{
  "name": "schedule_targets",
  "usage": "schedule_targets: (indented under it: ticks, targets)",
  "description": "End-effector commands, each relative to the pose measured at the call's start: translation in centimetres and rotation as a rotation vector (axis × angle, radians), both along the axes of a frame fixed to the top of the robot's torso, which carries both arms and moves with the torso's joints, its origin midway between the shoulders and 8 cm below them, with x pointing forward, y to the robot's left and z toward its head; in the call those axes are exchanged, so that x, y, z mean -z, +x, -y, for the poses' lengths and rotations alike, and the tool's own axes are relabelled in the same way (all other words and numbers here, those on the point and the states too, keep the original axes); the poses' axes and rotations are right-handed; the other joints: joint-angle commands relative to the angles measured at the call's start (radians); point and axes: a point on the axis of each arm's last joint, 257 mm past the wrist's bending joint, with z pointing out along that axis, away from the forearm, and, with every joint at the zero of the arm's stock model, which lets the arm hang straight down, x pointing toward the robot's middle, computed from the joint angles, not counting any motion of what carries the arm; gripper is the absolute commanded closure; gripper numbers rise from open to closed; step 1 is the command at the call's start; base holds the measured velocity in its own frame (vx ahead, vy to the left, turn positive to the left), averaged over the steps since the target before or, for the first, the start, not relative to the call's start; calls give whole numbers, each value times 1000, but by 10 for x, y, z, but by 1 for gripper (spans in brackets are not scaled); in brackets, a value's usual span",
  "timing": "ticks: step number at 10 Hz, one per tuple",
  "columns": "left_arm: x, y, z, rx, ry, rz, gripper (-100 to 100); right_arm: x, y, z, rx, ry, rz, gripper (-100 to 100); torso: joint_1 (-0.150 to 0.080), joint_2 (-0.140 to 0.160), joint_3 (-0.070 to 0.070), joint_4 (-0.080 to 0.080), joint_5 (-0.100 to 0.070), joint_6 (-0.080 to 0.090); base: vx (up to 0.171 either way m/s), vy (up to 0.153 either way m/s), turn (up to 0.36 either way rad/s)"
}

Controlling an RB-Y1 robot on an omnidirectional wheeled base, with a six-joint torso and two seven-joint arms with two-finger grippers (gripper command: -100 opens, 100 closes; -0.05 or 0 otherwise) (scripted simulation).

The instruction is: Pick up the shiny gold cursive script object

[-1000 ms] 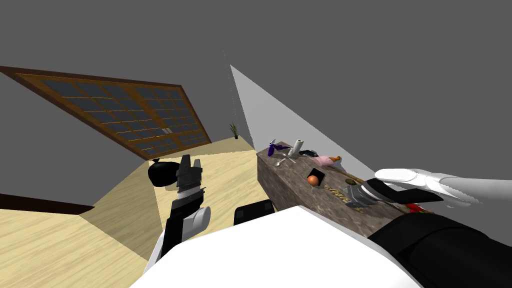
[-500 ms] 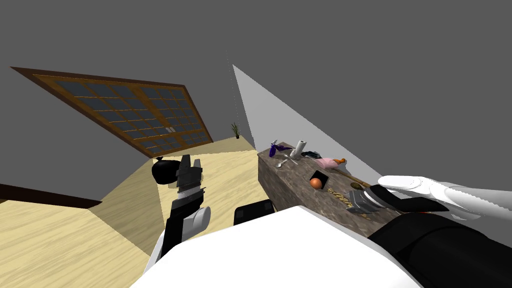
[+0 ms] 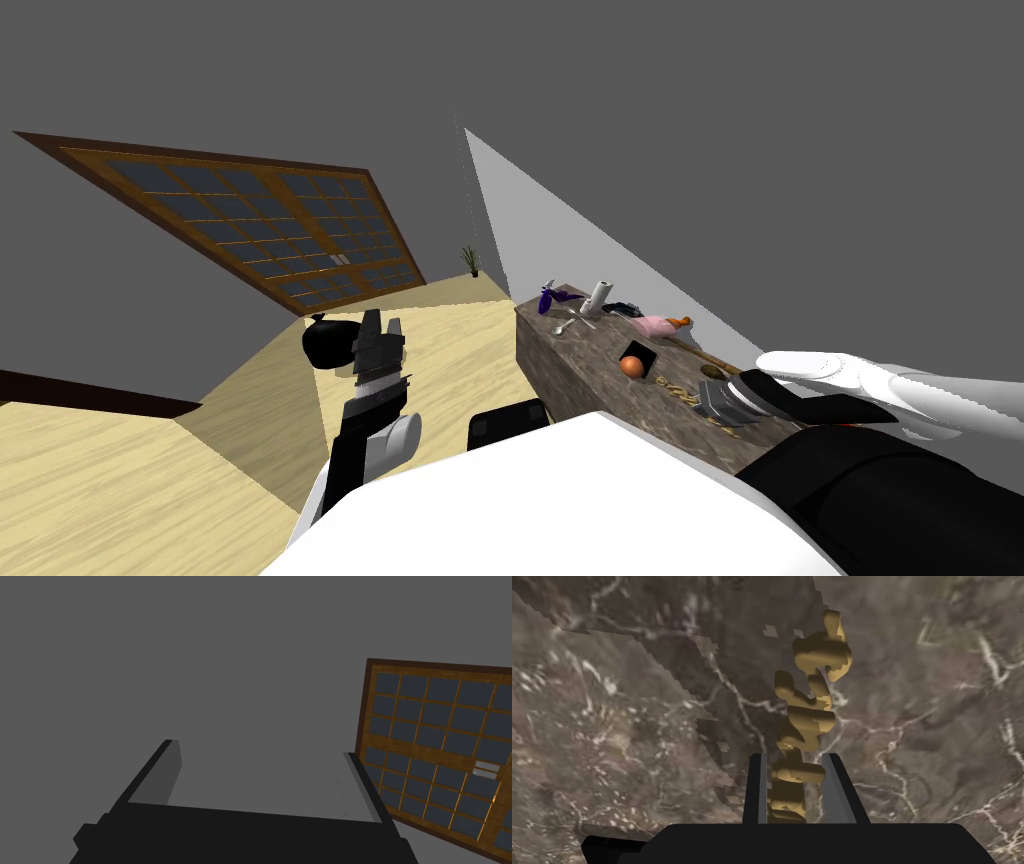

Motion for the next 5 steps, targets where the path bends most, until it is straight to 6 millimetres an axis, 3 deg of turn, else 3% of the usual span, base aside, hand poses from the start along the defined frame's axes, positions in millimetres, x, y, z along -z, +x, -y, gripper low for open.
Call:
schedule_targets:
  ticks: [1,2,3,4,5]
  targets:
    - [0,0,0,0,0,0,0,0,0,0,0,0,0,0,0,0,0,0,0,0,0,0,0]
    - [0,0,0,0,0,0,0,-10,12,0,-13,-2,1,100,0,0,0,0,0,0,-12,8,-90]
    - [0,0,0,0,0,0,0,-19,20,1,-21,-3,1,100,1,0,0,0,1,0,-29,21,-87]
    - [0,0,0,0,0,0,0,-14,17,1,-16,-5,3,100,2,1,1,0,1,0,-14,10,-11]
    - [0,0,0,0,0,0,0,-15,18,1,-16,-4,2,0,2,1,1,0,0,0,0,0,0]
